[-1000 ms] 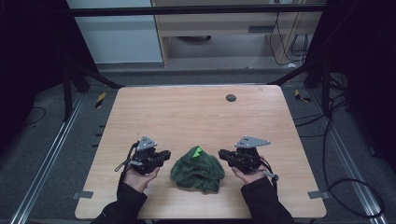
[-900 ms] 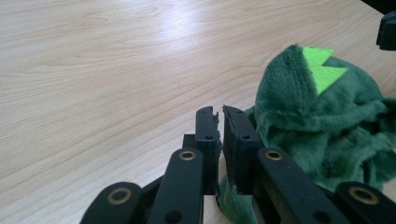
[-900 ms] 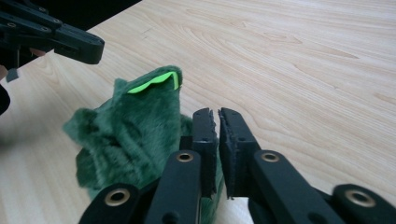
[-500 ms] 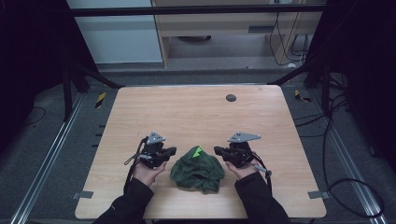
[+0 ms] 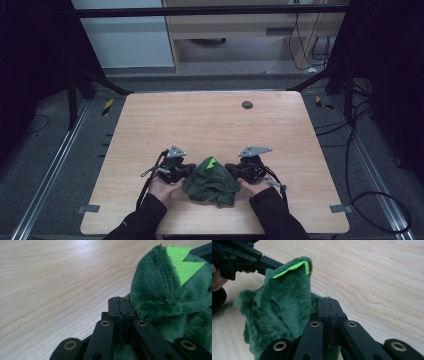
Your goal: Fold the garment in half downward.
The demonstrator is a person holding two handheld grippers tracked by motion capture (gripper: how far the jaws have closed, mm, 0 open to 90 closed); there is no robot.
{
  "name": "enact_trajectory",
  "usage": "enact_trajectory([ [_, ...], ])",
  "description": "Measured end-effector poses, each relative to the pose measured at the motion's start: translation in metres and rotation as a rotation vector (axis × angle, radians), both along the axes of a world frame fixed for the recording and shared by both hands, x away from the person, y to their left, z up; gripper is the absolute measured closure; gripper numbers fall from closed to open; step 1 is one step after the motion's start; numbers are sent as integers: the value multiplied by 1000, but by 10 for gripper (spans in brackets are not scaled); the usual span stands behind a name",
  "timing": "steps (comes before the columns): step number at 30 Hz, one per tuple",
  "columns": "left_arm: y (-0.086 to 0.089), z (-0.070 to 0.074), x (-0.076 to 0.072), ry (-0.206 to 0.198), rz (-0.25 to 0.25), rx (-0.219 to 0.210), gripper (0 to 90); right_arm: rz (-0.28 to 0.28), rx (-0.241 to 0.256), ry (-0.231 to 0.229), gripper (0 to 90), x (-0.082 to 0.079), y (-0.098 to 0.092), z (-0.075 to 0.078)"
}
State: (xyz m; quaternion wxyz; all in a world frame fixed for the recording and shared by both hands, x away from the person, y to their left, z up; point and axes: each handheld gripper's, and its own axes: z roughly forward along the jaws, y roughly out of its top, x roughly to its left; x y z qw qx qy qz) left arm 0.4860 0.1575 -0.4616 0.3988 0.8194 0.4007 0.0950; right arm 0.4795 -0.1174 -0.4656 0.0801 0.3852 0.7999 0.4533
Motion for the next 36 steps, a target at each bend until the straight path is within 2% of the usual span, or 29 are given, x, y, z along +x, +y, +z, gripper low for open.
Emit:
enact_trajectory([
  [3, 2, 2, -3, 3, -13, -11, 894, 15, 7, -11, 898, -2, 1, 2],
  [12, 0, 13, -20, -23, -65, -37, 893, 44, 24, -25, 897, -13, 1, 8],
  [19, 4, 18, -31, -25, -92, -59, 894, 60, 28, -24, 894, -21, -1, 10],
  [27, 4, 18, -43, -18, -123, -50, 894, 67, 38, -20, 891, -29, -5, 12],
  [32, 6, 17, -50, -16, -139, -54, 894, 83, 31, -8, 889, -32, -3, 11],
  [36, 7, 17, -55, -14, -151, -50, 893, 96, 27, -16, 886, -35, -2, 10],
])
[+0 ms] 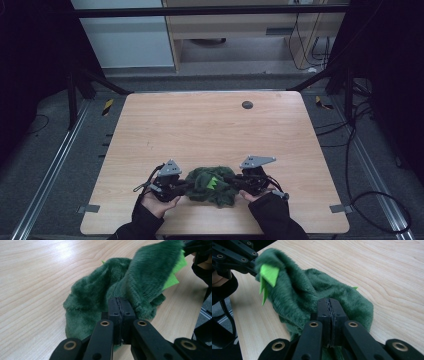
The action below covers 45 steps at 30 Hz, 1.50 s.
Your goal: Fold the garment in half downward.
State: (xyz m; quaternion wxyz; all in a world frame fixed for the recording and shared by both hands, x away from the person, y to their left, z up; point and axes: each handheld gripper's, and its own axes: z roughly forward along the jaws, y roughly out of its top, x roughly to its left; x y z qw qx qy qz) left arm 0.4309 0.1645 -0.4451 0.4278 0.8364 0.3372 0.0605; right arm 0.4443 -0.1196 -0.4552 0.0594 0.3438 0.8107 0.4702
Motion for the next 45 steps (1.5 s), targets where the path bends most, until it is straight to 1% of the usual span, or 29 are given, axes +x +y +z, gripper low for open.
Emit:
enact_trajectory([
  [2, 1, -1, -2, 4, -2, -2, 893, -1, -1, 7, 884, -2, -1, 0],
  [4, 2, -1, -4, 5, 1, -8, 893, 4, -1, 3, 884, -2, -1, -1],
  [6, 2, -1, -6, 5, -9, -2, 893, 3, -4, 9, 883, -4, -1, -1],
  [7, 3, -1, -6, 5, -11, -1, 893, 9, -5, 3, 882, -5, -1, -1],
  [16, 5, -6, -12, 25, -11, 2, 893, 11, -8, 8, 880, -12, -2, -2],
  [22, 6, -8, -16, 32, -10, 16, 893, 17, -10, 13, 883, -17, -3, -5],
  [23, 6, -8, -16, 34, -8, 18, 893, 16, -11, 20, 885, -18, -3, -6],
  [27, 4, -11, -20, 47, -10, 24, 894, 23, -15, 22, 891, -21, -3, -8],
  [31, 0, -16, -25, 55, -17, 46, 895, 29, -19, 30, 894, -24, -4, -10],
  [35, -3, -21, -28, 69, -2, 64, 896, 32, -23, 35, 895, -27, -6, -12],
  [36, -4, -23, -29, 71, -2, 71, 896, 31, -24, 42, 896, -28, -6, -13],
  [40, -6, -27, -31, 79, 1, 82, 896, 35, -37, 49, 896, -29, -6, -16],
  [43, -7, -30, -30, 87, 2, 95, 896, 37, -50, 56, 897, -29, -6, -19],
  [44, -8, -31, -30, 92, -2, 106, 896, 36, -55, 63, 897, -30, -5, -20],
  [45, -8, -31, -30, 92, -4, 110, 896, 38, -71, 60, 896, -29, -4, -21],
])
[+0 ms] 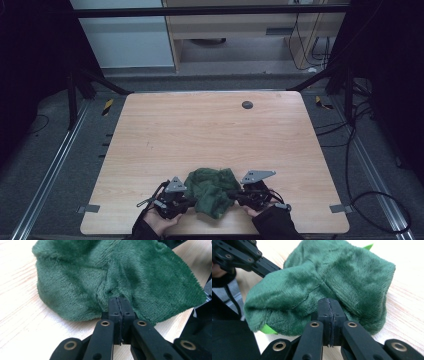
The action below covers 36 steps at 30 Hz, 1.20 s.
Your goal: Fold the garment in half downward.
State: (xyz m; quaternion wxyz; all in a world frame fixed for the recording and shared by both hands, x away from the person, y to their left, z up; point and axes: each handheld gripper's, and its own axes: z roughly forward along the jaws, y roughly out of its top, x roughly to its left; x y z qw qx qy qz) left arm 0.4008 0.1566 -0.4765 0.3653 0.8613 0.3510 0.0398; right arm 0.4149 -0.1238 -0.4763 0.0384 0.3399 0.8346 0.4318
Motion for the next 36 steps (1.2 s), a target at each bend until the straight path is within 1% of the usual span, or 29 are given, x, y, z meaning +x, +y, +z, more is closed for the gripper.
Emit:
enact_trajectory([
  [2, 0, 0, 0, -2, 1, 5, 896, 2, -8, -1, 896, 0, 1, 0],
  [4, 1, 1, 0, -7, 8, -2, 896, 1, -6, -3, 893, 0, 0, 1],
  [7, 4, 5, 1, -18, 22, -19, 896, -1, 10, -10, 889, 0, -1, 3],
  [10, 9, 10, 4, -35, 42, -35, 893, -12, 34, -29, 887, 1, -4, 7],
  [14, 19, 16, 9, -61, 85, -49, 881, -43, 66, -51, 881, 3, -10, 13],
  [15, 22, 16, 11, -65, 93, -49, 877, -61, 71, -61, 876, 4, -13, 15],
  [16, 25, 17, 13, -67, 106, -52, 877, -61, 71, -61, 876, 4, -13, 15],
  [17, 28, 18, 14, -75, 119, -55, 872, -77, 78, -70, 870, 6, -17, 17],
  [18, 32, 19, 17, -82, 132, -56, 872, -77, 78, -70, 870, 6, -17, 17],
  [19, 35, 20, 19, -85, 149, -56, 869, -89, 78, -73, 866, 7, -19, 18],
  [22, 47, 22, 25, -100, 198, -65, 849, -132, 74, -101, 845, 11, -28, 20],
  [23, 51, 22, 28, -102, 211, -63, 829, -163, 65, -115, 834, 14, -34, 20],
  [24, 54, 22, 29, -102, 222, -65, 829, -163, 65, -115, 834, 14, -34, 20],
  [25, 60, 22, 32, -106, 230, -69, 814, -194, 58, -119, 824, 17, -40, 19],
  [27, 67, 21, 36, -114, 248, -69, 806, -204, 51, -125, 817, 18, -43, 19],
  [28, 69, 20, 37, -116, 257, -68, 791, -225, 48, -126, 809, 20, -47, 19],
  [29, 75, 20, 40, -127, 274, -64, 777, -232, 46, -128, 800, 21, -49, 18],
  [30, 78, 20, 41, -133, 286, -57, 746, -261, 38, -131, 773, 23, -55, 17],
  [33, 84, 19, 44, -153, 315, -37, 689, -296, 7, -132, 729, 27, -62, 14],
  [36, 92, 16, 48, -162, 341, -18, 639, -333, -20, -128, 693, 32, -70, 11],
])
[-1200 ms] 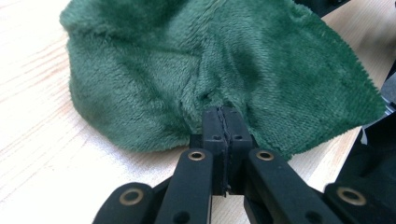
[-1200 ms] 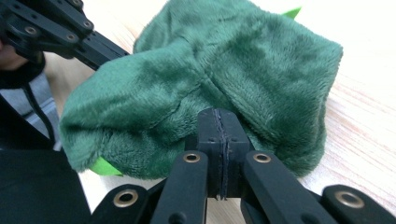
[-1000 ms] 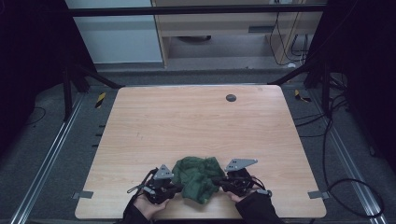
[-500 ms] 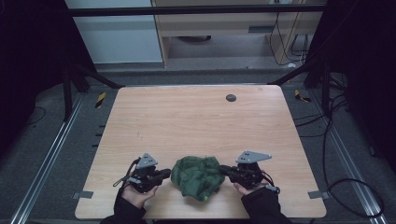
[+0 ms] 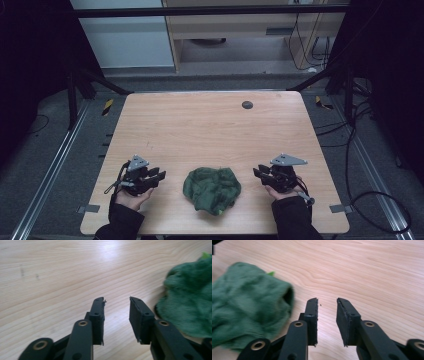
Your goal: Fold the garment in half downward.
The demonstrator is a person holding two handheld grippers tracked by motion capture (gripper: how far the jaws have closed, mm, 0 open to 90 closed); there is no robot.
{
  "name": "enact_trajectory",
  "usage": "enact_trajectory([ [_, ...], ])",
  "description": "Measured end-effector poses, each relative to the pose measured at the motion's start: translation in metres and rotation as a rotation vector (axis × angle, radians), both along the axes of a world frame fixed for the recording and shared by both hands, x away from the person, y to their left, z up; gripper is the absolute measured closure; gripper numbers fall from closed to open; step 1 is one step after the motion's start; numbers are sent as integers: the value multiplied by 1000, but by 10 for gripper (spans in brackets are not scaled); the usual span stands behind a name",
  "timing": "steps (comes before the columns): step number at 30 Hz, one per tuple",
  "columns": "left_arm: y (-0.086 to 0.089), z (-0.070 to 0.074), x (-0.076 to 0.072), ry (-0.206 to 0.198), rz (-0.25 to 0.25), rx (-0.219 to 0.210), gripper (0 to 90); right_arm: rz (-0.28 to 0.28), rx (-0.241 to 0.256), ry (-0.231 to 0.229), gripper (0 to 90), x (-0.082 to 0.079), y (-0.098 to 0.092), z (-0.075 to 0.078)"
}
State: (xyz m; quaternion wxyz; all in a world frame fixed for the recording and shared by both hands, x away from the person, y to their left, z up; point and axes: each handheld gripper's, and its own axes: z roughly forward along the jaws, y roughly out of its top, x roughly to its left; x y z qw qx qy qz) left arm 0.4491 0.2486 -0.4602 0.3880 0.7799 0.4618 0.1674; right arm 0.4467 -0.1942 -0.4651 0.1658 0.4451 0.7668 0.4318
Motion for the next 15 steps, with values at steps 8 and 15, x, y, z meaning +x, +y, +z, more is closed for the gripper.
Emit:
enact_trajectory([
  [8, 22, -6, 10, -6, 65, 20, 515, -89, -58, 5, 517, 8, -18, -7],
  [15, 41, -11, 17, 13, 119, 37, 452, -139, -87, 3, 420, 12, -32, -10],
])
